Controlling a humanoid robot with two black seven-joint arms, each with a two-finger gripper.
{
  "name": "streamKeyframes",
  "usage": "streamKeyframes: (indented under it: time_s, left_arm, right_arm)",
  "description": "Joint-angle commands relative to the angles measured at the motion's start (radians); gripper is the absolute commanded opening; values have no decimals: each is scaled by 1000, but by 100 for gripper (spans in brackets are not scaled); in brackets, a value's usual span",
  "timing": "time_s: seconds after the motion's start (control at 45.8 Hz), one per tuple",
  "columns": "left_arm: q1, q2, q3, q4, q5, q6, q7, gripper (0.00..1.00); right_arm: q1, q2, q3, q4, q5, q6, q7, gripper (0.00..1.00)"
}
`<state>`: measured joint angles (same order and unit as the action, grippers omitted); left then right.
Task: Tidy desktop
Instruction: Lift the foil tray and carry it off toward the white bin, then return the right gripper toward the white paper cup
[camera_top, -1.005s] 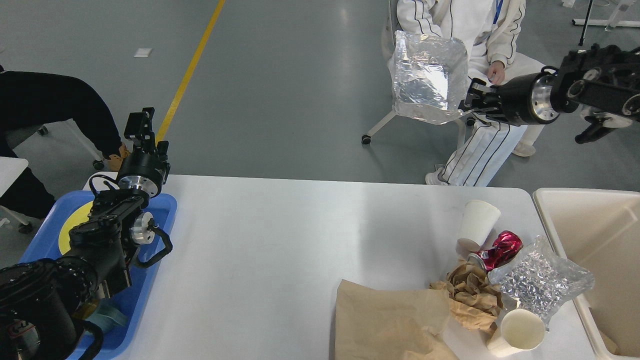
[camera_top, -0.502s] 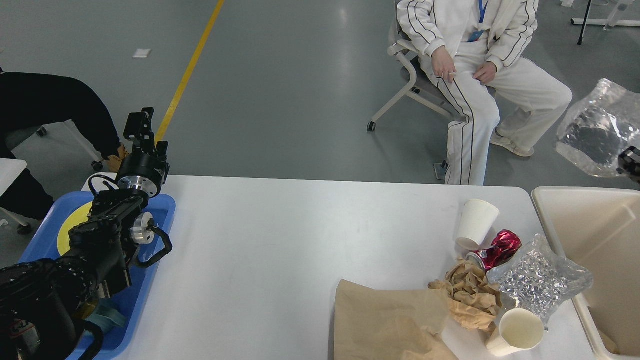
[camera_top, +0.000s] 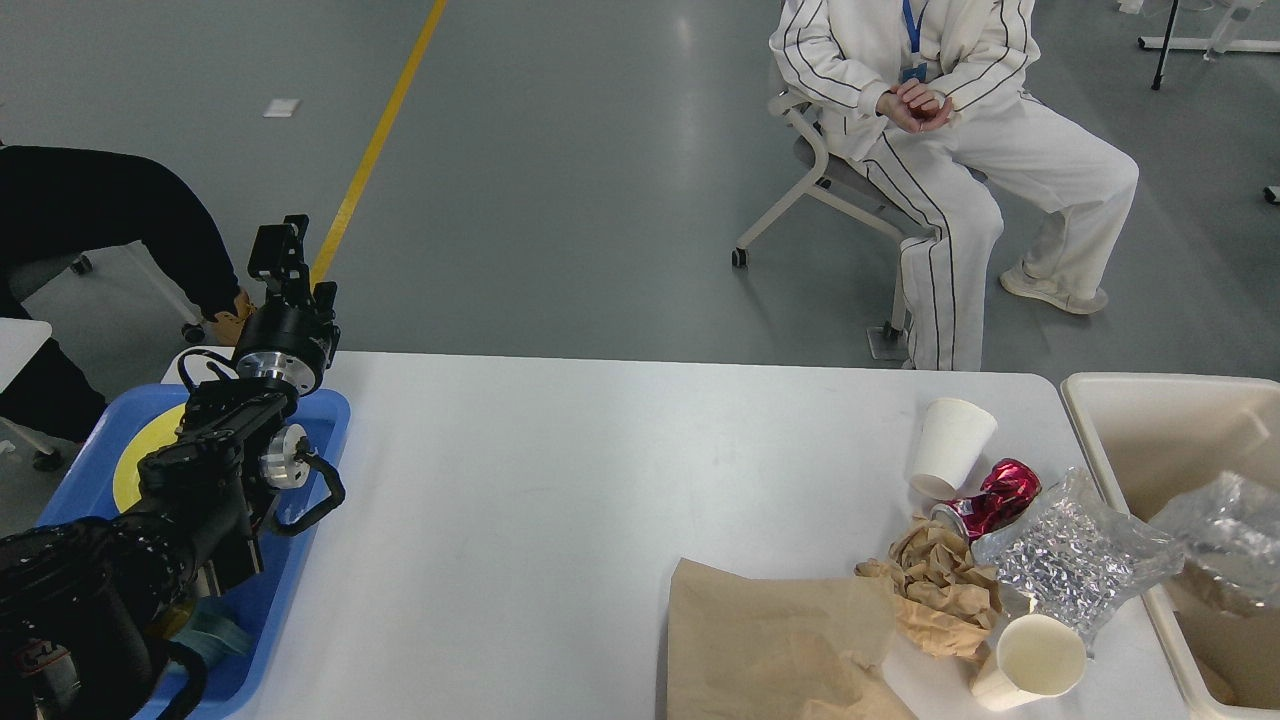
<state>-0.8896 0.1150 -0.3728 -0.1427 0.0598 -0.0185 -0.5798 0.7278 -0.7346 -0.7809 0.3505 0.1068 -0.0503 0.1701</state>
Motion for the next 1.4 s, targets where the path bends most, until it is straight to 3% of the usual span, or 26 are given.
streamKeyframes:
  time_s: [0.0, 0.24, 0.546, 0.633, 0.852, 0.917, 1.048, 1.201, 1.376]
  left_arm:
    - [0, 0, 0, 0, 0, 0, 0, 97]
    - [0, 0, 0, 0, 0, 0, 0, 97]
    - [0, 0, 0, 0, 0, 0, 0, 97]
    - [0, 0, 0, 0, 0, 0, 0, 97]
    - [0, 0, 0, 0, 0, 0, 0, 97]
    - [0, 0, 0, 0, 0, 0, 0, 97]
    - [0, 0, 0, 0, 0, 0, 0, 97]
    - [0, 0, 0, 0, 0, 2, 0, 97]
    - [0, 0, 0, 0, 0, 0, 0, 97]
  right_arm:
    - [-18, 18, 0, 1, 1, -5, 0, 100]
    - [154, 98, -44, 79, 5, 18, 0, 100]
    - [459, 259, -176, 133, 4, 292, -6, 100]
    - [551, 345, -236, 131, 4, 407, -40, 100]
    - [726, 584, -294, 134, 8, 573, -265, 100]
    - [757, 626, -288, 137, 8, 616, -306, 100]
    - [846, 669, -273, 206, 8, 721, -320, 100]
    - [1036, 632, -225, 390, 10, 891, -314, 100]
    - [1127, 564, -208, 493, 10, 929, -313, 100]
